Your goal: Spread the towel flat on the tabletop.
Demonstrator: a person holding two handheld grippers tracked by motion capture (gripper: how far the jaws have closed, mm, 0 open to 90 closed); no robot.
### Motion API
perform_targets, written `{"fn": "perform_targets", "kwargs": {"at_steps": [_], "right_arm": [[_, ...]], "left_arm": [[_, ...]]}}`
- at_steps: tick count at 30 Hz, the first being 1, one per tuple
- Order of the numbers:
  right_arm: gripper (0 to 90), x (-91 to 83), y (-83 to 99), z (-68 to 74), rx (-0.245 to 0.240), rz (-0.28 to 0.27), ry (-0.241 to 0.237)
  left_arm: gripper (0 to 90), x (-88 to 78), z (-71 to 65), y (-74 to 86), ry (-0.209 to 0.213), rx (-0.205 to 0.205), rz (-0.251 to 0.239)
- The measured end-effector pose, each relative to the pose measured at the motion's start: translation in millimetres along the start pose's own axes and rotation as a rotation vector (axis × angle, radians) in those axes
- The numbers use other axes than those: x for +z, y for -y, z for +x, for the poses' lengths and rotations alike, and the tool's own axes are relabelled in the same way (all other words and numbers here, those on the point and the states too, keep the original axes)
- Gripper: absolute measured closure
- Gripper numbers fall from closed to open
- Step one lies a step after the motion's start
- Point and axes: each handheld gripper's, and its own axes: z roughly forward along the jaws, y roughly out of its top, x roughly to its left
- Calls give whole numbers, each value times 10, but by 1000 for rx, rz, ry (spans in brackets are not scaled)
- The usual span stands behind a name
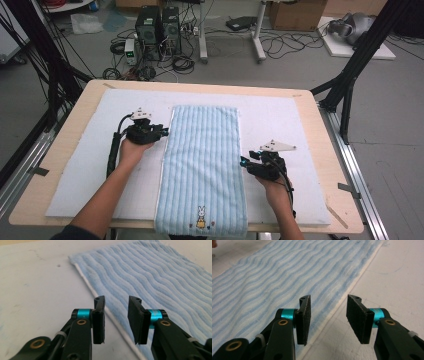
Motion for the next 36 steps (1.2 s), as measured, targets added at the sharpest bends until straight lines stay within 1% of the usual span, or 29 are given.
{"fn": "perform_targets", "kwargs": {"at_steps": [1,2,3,4,5,6,7,9,11,13,14,15,16,18,19,20,22,23,24,25,26,27,29,30,31,32,33,35,36], "right_arm": [[537,5,0,-11,1,-1,-2],[534,11,1,-18,2,2,-3],[531,13,2,-20,2,3,-6],[530,13,5,-21,-1,1,-6],[530,8,8,-20,-3,1,-11],[530,-3,11,-12,2,0,-12],[530,-11,17,-10,-3,-4,-12],[530,-27,28,-4,-6,-1,-10],[530,-47,50,-6,-9,7,-6],[530,-62,70,-22,-5,5,-3],[530,-70,78,-26,2,6,2],[530,-79,83,-35,4,7,6],[530,-87,86,-40,7,6,11],[529,-93,82,-50,14,0,19],[532,-88,77,-62,11,-4,25],[538,-75,66,-76,15,-4,29],[577,-35,29,-107,14,4,57],[604,-10,11,-130,5,1,64],[664,36,-22,-163,10,-3,64],[705,82,-52,-190,-1,-2,63],[721,141,-86,-210,-4,-1,71],[735,205,-125,-227,4,5,71],[744,349,-199,-252,6,21,70],[744,426,-237,-256,9,30,65],[745,499,-274,-252,7,46,63],[753,571,-303,-242,-9,53,63],[753,640,-332,-229,-13,72,61],[763,764,-368,-226,-25,103,54],[770,812,-382,-222,-34,118,64]], "left_arm": [[736,71,6,-24,2,20,22],[740,136,11,-46,-5,34,36],[747,197,13,-64,-11,37,37],[747,246,21,-87,-19,44,52],[745,296,22,-102,-29,44,55],[744,333,32,-114,-43,53,66],[743,368,39,-124,-55,53,77],[742,410,56,-123,-68,59,82],[751,424,61,-124,-82,67,75],[767,429,57,-125,-126,102,76],[745,435,65,-123,-152,108,73],[687,437,81,-117,-156,91,67],[681,436,92,-113,-150,79,65],[666,425,98,-114,-151,72,64],[644,411,106,-117,-152,60,66],[611,389,116,-119,-151,39,64],[527,339,145,-122,-139,-1,53],[485,296,160,-116,-134,-22,31],[461,259,171,-109,-132,-24,17],[440,228,186,-110,-115,-36,15],[408,199,201,-112,-92,-51,10],[377,167,208,-111,-75,-58,-2],[360,96,206,-89,-65,-56,-56],[328,67,204,-74,-67,-55,-73],[272,37,208,-57,-65,-58,-87],[225,11,211,-33,-61,-63,-104],[195,-13,222,-14,-45,-64,-110],[201,-56,236,20,-19,-68,-125],[199,-76,240,36,-7,-71,-134]]}}
